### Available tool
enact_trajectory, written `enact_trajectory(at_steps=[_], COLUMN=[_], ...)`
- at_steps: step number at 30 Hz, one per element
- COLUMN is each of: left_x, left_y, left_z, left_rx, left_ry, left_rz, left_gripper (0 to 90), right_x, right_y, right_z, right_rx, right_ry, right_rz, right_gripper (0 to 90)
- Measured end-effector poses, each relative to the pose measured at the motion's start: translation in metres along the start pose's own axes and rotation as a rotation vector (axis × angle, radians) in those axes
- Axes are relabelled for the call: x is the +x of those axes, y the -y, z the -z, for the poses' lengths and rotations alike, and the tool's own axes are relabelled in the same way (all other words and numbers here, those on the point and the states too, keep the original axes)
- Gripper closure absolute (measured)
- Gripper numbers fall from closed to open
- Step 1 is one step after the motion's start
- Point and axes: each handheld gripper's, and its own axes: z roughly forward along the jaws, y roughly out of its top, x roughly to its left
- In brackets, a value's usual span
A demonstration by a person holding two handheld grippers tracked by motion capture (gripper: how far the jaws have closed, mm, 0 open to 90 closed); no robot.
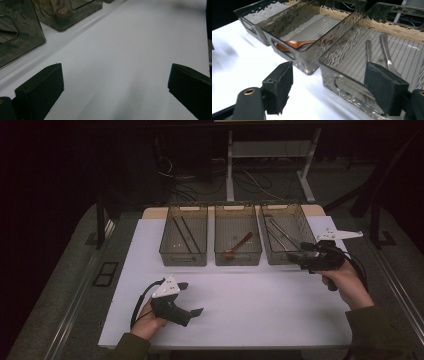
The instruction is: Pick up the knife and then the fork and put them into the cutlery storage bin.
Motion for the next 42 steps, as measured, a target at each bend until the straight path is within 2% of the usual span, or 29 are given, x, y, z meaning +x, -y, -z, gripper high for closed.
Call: enact_trajectory(at_steps=[6,13,20,23,29,36,42], left_x=[0.0,0.0,0.0,0.0,0.0,0.0,0.0], left_y=[0.0,0.0,0.0,0.0,0.0,0.0,0.0], left_z=[0.002,0.002,0.002,0.003,0.004,0.003,0.004], left_rx=[-0.001,-0.009,-0.004,-0.002,0.0,-0.006,0.001], left_ry=[0.0,-0.001,-0.002,-0.001,-0.002,-0.003,-0.003], left_rz=[-0.003,0.002,0.0,-0.002,-0.011,-0.006,-0.011], left_gripper=[0.0,0.0,0.0,0.0,0.0,0.0,0.0], right_x=[0.012,0.026,0.036,0.039,0.04,0.044,0.048], right_y=[0.015,0.035,0.056,0.064,0.079,0.096,0.101], right_z=[0.002,0.005,0.007,0.01,0.014,0.014,0.014], right_rx=[-0.009,-0.032,-0.014,-0.021,-0.046,-0.025,-0.017], right_ry=[0.003,-0.003,-0.037,-0.04,-0.055,-0.067,-0.067], right_rz=[0.029,0.033,0.06,0.065,0.046,0.048,0.055], right_gripper=[19.6,19.0,17.9,17.9,17.9,17.9,17.9])
